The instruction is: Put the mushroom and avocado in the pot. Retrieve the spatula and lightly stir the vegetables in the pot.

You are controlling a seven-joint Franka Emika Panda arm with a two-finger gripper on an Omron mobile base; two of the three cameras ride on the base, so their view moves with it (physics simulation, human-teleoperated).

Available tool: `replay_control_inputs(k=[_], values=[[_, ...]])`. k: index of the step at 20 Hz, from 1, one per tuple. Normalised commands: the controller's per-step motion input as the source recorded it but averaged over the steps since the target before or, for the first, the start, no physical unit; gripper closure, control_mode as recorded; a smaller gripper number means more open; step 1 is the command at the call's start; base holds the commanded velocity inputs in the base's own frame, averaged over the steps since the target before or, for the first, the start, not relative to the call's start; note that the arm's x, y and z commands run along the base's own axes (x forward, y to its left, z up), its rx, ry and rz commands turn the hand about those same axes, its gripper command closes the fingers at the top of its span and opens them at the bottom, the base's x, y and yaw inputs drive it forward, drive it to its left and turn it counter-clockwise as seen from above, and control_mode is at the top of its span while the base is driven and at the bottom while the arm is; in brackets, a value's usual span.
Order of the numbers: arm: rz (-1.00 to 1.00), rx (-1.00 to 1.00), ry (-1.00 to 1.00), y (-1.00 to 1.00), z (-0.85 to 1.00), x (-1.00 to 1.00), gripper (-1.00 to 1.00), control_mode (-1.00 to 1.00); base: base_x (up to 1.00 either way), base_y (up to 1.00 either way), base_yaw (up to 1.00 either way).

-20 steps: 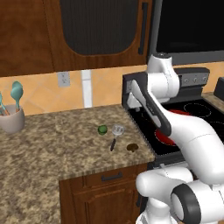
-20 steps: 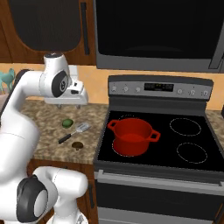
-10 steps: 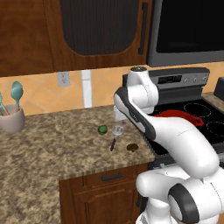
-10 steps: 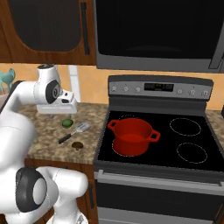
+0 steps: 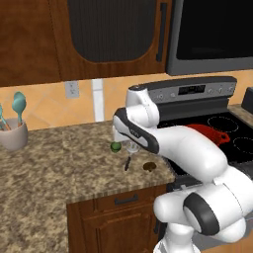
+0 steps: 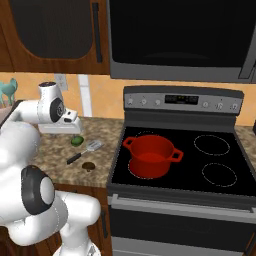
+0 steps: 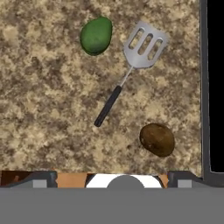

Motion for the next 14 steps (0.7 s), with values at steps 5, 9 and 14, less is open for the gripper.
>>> replay_control_inputs(k=[5, 9, 14], values=[[-0.04, -0.01, 0.05, 0.09, -0.25, 0.29, -1.00, -1.00, 0.00, 0.00, 0.00], [-0.18, 0.00, -0.01, 0.21, -0.56, 0.78, -1.00, -1.00, 0.00, 0.00, 0.00], [-0.23, 0.00, 0.02, 0.10, -0.35, 0.73, -1.00, -1.00, 0.00, 0.00, 0.00]])
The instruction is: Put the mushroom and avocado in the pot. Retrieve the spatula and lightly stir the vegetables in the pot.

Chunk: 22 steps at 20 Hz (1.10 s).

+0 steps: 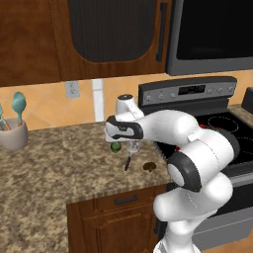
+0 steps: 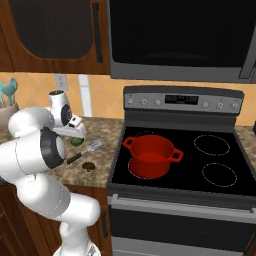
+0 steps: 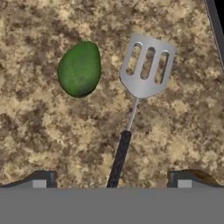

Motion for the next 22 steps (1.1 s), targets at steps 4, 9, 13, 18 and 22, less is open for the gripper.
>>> replay_control_inputs(k=[4, 9, 13, 18, 22], values=[[-0.23, 0.00, 0.03, 0.21, -0.30, 0.53, -1.00, -1.00, 0.00, 0.00, 0.00], [-0.14, 0.00, 0.00, 0.30, -0.42, 0.20, -1.00, -1.00, 0.00, 0.00, 0.00], [-0.12, 0.00, 0.00, 0.06, -0.40, 0.23, -1.00, -1.00, 0.00, 0.00, 0.00], [-0.10, 0.00, 0.00, 0.00, -0.28, 0.26, -1.00, -1.00, 0.00, 0.00, 0.00], [-0.09, 0.00, 0.00, 0.04, -0.26, 0.30, -1.00, -1.00, 0.00, 0.00, 0.00]])
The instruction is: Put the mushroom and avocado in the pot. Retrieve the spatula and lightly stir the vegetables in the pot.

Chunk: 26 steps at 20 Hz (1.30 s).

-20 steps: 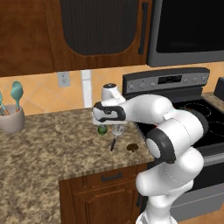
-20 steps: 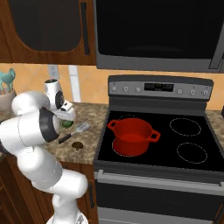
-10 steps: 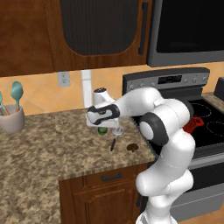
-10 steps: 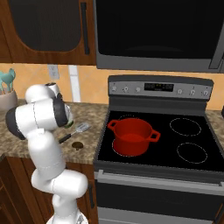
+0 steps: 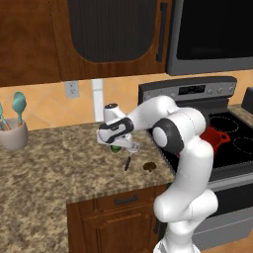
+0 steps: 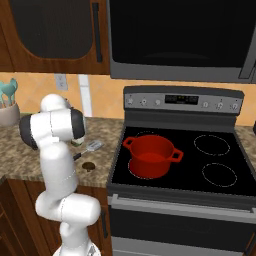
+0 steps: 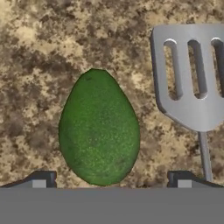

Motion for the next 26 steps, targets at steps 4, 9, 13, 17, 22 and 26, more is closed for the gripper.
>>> replay_control_inputs(k=[4, 9, 13, 17, 22, 26], values=[[-0.08, 0.01, 0.00, 0.00, -0.19, 0.30, -1.00, -1.00, 0.00, 0.00, 0.00], [-0.07, 0.00, 0.00, 0.00, -0.17, 0.28, 1.00, -1.00, 0.00, 0.00, 0.00], [-0.01, 0.00, 0.00, 0.00, -0.19, 0.03, 1.00, -1.00, 0.00, 0.00, 0.00], [0.00, 0.00, 0.00, 0.00, 0.00, 0.00, 1.00, -1.00, 0.00, 0.00, 0.00], [0.00, 0.07, 0.00, 0.01, 0.11, -0.08, 1.00, -1.00, 0.00, 0.00, 0.00], [0.03, 0.14, -0.09, -0.15, 0.67, -0.75, 1.00, -1.00, 0.00, 0.00, 0.00]])
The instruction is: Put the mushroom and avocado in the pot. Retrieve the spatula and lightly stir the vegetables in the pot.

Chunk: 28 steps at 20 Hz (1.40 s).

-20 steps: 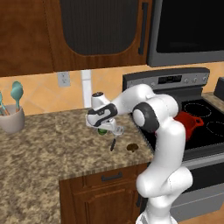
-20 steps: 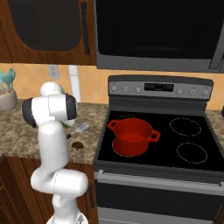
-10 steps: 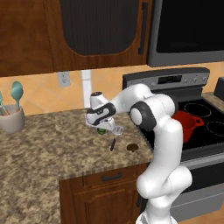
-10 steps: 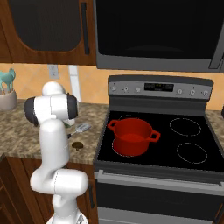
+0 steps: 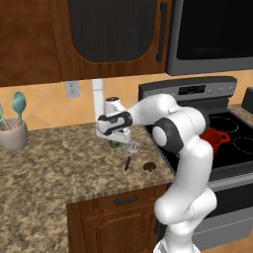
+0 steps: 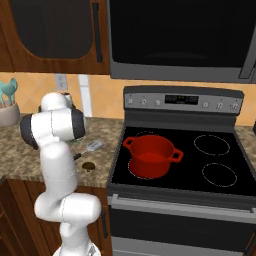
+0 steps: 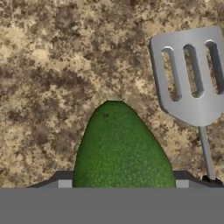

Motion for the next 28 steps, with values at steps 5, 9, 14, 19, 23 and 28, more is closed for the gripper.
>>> replay_control_inputs(k=[5, 9, 14, 19, 23, 28], values=[[0.07, 0.10, -0.17, -0.46, 0.56, -1.00, 1.00, -1.00, 0.00, 0.00, 0.00], [0.10, 0.07, -0.08, -0.49, 0.65, -1.00, 1.00, -1.00, 0.00, 0.00, 0.00], [0.12, 0.01, 0.00, -0.33, 0.97, -0.96, 1.00, -1.00, 0.00, 0.00, 0.00], [0.15, 0.00, -0.04, 0.00, 0.98, -0.61, 1.00, -1.00, 0.00, 0.00, 0.00], [0.08, 0.00, -0.12, -0.01, 0.99, -0.68, 1.00, -1.00, 0.00, 0.00, 0.00], [0.10, -0.12, 0.01, -0.66, 0.40, -0.24, 1.00, -1.00, 0.00, 0.00, 0.00]])
